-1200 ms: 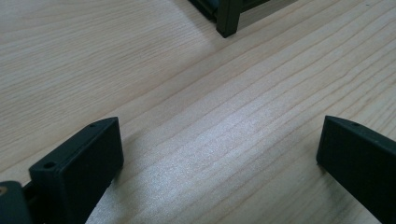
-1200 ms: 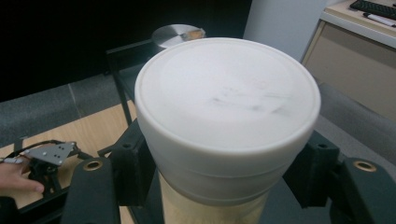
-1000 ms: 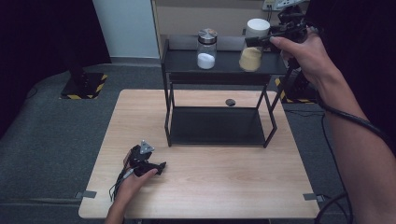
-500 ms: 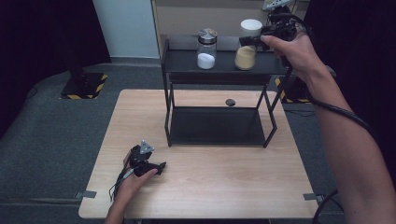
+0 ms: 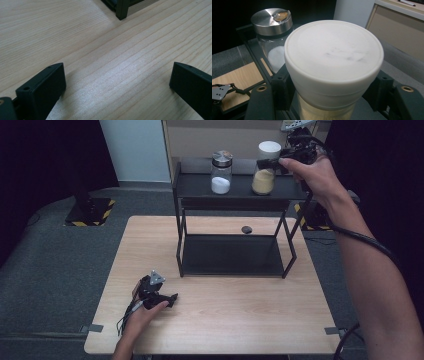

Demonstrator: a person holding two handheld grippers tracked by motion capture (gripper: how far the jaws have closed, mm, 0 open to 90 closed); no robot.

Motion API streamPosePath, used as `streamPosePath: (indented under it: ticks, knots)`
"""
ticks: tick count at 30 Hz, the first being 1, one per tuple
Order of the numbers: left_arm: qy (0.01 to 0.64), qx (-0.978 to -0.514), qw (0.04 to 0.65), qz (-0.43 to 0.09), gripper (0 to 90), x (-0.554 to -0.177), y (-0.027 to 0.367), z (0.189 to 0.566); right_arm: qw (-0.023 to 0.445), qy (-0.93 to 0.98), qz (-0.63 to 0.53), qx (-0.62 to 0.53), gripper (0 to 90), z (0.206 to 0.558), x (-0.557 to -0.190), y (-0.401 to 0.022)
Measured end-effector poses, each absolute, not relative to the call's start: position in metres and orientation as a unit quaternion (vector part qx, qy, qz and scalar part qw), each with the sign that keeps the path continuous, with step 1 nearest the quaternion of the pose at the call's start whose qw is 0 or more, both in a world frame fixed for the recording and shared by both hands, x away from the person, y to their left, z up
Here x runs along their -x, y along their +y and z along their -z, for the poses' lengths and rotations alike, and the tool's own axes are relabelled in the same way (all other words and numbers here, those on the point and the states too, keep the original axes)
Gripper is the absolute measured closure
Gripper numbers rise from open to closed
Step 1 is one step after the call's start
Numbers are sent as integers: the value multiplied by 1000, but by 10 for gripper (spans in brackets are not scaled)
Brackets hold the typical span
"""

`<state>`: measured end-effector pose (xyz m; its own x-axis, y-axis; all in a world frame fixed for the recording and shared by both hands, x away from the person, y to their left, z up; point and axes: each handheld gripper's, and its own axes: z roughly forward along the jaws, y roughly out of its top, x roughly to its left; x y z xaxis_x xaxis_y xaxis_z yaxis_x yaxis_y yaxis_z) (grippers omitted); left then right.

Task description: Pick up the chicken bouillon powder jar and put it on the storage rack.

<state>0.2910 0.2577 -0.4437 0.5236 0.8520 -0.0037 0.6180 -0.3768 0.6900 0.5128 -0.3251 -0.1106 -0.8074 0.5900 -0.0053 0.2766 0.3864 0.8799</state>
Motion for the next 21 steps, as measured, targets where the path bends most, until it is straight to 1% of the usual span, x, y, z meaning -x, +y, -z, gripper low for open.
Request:
streamPosePath:
  ticks: [6,13,21]
  knots:
    - [454,-810,325,-180,0,-291,258,444,159,820,-482,-264,358,109,-514,-325]
    - [455,-809,325,-181,0,-290,257,444,153,811,-496,-270,357,116,-514,-333]
    - [455,-809,325,-181,0,-290,257,444,157,809,-497,-271,356,118,-512,-333]
